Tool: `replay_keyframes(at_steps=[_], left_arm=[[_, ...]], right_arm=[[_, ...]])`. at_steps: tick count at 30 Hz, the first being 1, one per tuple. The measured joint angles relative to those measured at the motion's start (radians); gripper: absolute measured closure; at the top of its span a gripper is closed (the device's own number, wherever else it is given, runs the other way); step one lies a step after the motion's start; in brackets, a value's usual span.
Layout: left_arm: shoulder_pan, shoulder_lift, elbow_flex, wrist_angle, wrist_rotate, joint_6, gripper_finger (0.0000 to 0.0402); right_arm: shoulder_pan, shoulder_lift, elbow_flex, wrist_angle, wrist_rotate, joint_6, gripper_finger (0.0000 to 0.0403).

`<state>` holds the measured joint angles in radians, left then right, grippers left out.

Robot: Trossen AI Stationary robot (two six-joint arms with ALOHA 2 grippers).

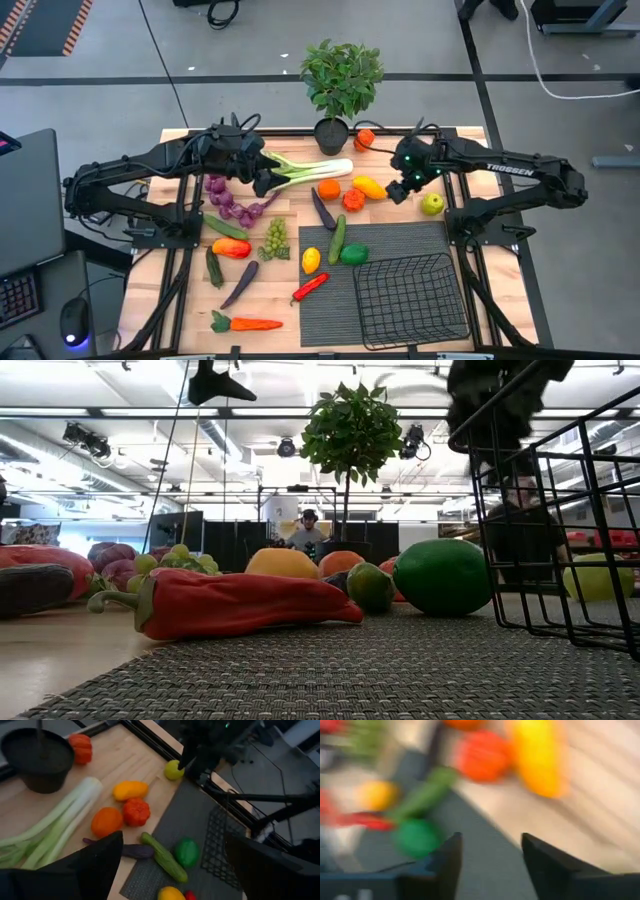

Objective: Build produce basket
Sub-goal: Put the green apple into the black wire basket

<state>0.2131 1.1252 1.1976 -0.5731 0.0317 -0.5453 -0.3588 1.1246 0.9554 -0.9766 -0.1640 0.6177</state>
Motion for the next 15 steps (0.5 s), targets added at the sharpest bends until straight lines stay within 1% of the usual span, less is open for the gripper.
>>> replay_keyframes(at_steps=[3, 5, 7, 10, 12, 15], left_arm=[[0.000, 0.000, 0.000, 0.000, -0.054, -0.012, 0.0047], [0.000, 0.000, 0.000, -0.001, -0.090, -0.047, 0.0047], [0.000, 0.000, 0.000, -0.001, -0.123, -0.077, 0.0047], [0.000, 0.000, 0.000, -0.002, -0.173, -0.099, 0.0047], [0.000, 0.000, 0.000, -0.002, -0.211, -0.105, 0.0047], [0.000, 0.000, 0.000, -0.001, -0.264, -0.148, 0.0047]], right_arm=[[-0.035, 0.025, 0.000, -0.167, 0.166, 0.014, 0.0116], [-0.061, 0.045, 0.000, -0.252, 0.231, 0.041, 0.0082], [-0.084, 0.065, 0.000, -0.308, 0.247, 0.050, 0.0055], [-0.100, 0.086, -0.013, -0.338, 0.245, 0.042, 0.0025], [-0.101, 0.087, -0.034, -0.338, 0.239, 0.042, 0.0013], [-0.104, 0.087, -0.073, -0.334, 0.226, 0.052, 0.0006]])
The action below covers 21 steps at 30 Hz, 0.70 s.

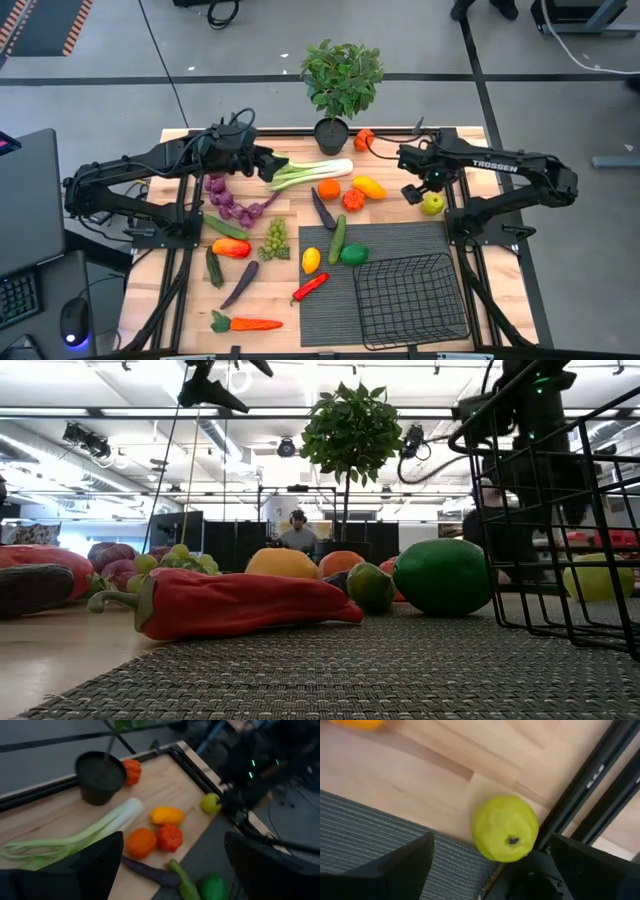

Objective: Build produce basket
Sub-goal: Put the green apple into the black wire basket

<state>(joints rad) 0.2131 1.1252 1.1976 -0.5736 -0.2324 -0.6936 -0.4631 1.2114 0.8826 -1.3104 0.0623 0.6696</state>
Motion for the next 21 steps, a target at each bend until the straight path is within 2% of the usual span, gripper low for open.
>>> replay_keyframes(at_steps=[7, 14, 21], left_arm=[[-0.001, 0.000, 0.000, 0.000, -0.014, -0.029, 0.0047], [-0.001, 0.000, 0.000, 0.000, -0.014, -0.028, 0.0047], [-0.001, 0.000, 0.000, -0.001, -0.010, -0.028, 0.0047]], right_arm=[[-0.012, 0.000, -0.090, 0.008, -0.011, 0.038, 0.0008], [-0.025, 0.004, -0.089, 0.017, 0.021, 0.065, 0.0009], [-0.041, 0.072, -0.091, 0.019, 0.021, 0.035, 0.0009]])
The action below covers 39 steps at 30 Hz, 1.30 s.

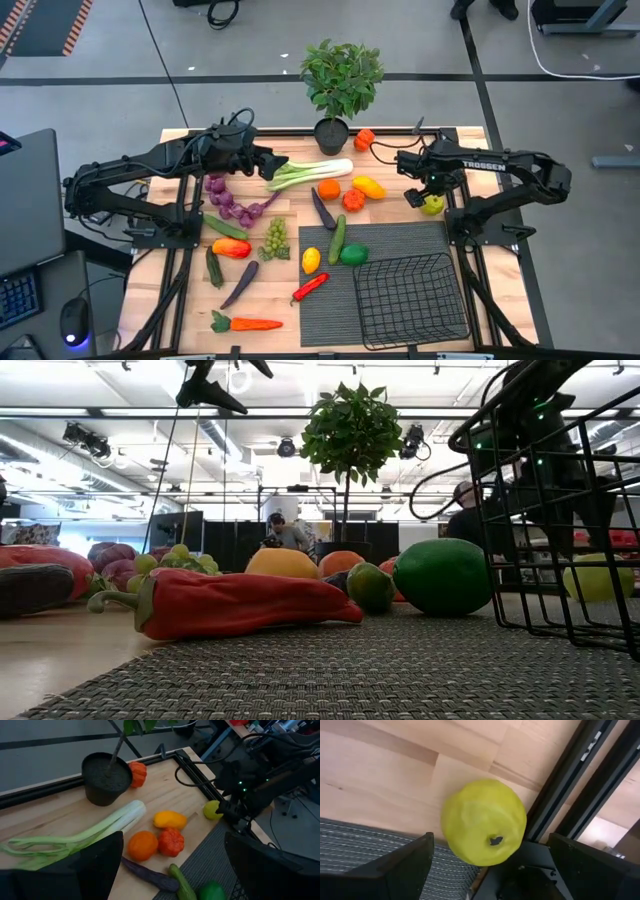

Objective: Build produce basket
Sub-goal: Put the green apple into the black wire basket

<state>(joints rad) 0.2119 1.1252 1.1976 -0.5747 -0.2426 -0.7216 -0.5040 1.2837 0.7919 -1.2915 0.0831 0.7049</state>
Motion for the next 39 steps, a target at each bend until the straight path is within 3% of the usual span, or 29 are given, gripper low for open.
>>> replay_keyframes(at_steps=[12, 23, 29, 39], left_arm=[[0.000, 0.000, 0.000, -0.056, 0.018, 0.001, 0.0047], [0.000, 0.000, 0.000, -0.062, 0.029, 0.007, 0.0047], [0.000, 0.000, 0.000, -0.068, 0.030, 0.060, 0.0047], [0.000, 0.000, 0.000, -0.066, 0.030, 0.053, 0.0047]], right_arm=[[-0.003, 0.140, -0.045, 0.009, -0.002, -0.159, 0.0015], [-0.003, 0.154, -0.069, 0.061, -0.032, -0.168, 0.0097], [-0.003, 0.144, -0.067, 0.057, -0.034, -0.191, 0.0112], [0.018, 0.057, 0.162, -0.066, -0.214, -0.181, 0.0112]])
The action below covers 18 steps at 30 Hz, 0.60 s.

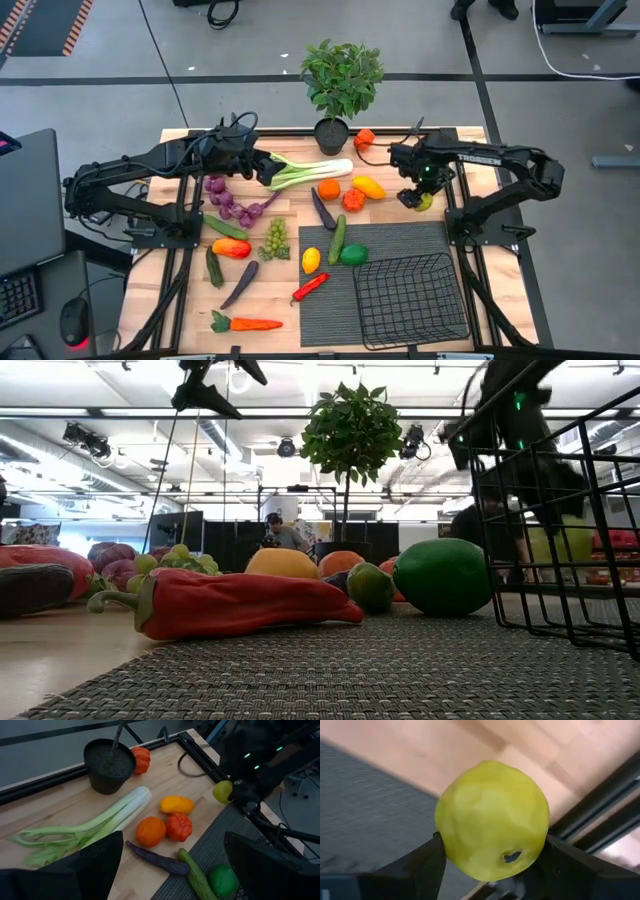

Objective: Build produce basket
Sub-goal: Put the green apple into the black wire basket

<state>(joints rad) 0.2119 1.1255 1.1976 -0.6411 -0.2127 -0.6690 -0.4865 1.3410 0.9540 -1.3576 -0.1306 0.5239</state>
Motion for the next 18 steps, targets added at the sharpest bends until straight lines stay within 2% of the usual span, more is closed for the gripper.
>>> replay_keyframes(at_steps=[8, 14, 18], left_arm=[[0.000, 0.000, 0.000, 0.002, 0.000, -0.036, 0.0047], [0.000, 0.000, 0.000, 0.002, 0.000, -0.022, 0.0047], [0.000, 0.000, 0.000, 0.001, 0.054, -0.025, 0.0047]], right_arm=[[0.146, -0.017, 0.285, -0.181, -0.034, 0.179, 0.0112], [0.342, -0.018, 0.451, -0.208, -0.115, 0.420, 0.0112], [0.498, -0.016, 0.488, -0.211, -0.175, 0.619, 0.0112]])
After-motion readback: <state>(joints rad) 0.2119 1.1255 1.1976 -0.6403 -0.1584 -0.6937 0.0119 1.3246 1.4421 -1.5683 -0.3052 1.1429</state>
